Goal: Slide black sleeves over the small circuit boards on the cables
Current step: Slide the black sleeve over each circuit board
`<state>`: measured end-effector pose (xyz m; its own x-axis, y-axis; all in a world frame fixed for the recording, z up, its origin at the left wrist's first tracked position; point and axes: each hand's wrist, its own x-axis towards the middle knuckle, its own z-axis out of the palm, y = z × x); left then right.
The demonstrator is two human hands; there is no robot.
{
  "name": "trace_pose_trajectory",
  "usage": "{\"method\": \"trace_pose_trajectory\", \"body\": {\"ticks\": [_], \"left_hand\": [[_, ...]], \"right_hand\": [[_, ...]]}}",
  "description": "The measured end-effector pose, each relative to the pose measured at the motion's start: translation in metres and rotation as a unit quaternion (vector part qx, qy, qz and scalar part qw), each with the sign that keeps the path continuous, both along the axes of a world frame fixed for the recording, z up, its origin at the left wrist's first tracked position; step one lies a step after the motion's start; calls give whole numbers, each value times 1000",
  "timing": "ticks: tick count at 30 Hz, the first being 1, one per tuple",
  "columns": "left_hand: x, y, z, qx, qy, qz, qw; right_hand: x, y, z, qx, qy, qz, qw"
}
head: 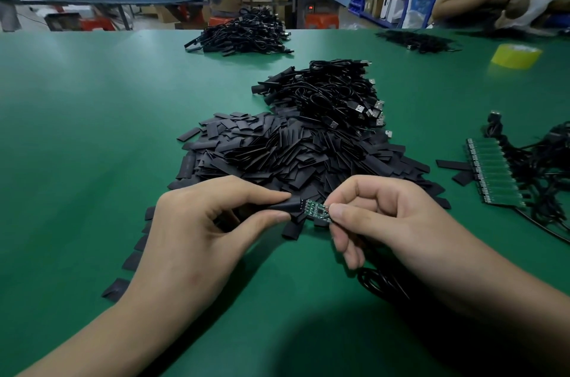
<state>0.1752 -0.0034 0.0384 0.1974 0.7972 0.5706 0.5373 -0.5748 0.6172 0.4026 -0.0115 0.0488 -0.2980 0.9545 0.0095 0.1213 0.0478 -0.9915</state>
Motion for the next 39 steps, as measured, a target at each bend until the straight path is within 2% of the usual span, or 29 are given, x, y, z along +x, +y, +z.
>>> {"method": "trace_pose_trajectory", "body": {"ticks": [16, 22, 27, 34, 39], "left_hand": [[0, 0, 1, -3, 9, -12, 1000], [-1, 0, 0, -1, 16, -13, 1000], [-2, 1, 0, 3, 59, -25, 998], [-5, 1, 1, 16, 104, -48, 993], [-4, 2, 1, -16, 87, -48, 995]], "right_hand": [[-1, 0, 1, -32, 30, -13, 999], [-2, -3, 3, 5, -24, -14, 1000], [-2, -3, 3, 32, -78, -27, 996], [1, 0, 4, -63, -7, 3, 998], [-1, 0, 4, -16, -57, -5, 998]]}}
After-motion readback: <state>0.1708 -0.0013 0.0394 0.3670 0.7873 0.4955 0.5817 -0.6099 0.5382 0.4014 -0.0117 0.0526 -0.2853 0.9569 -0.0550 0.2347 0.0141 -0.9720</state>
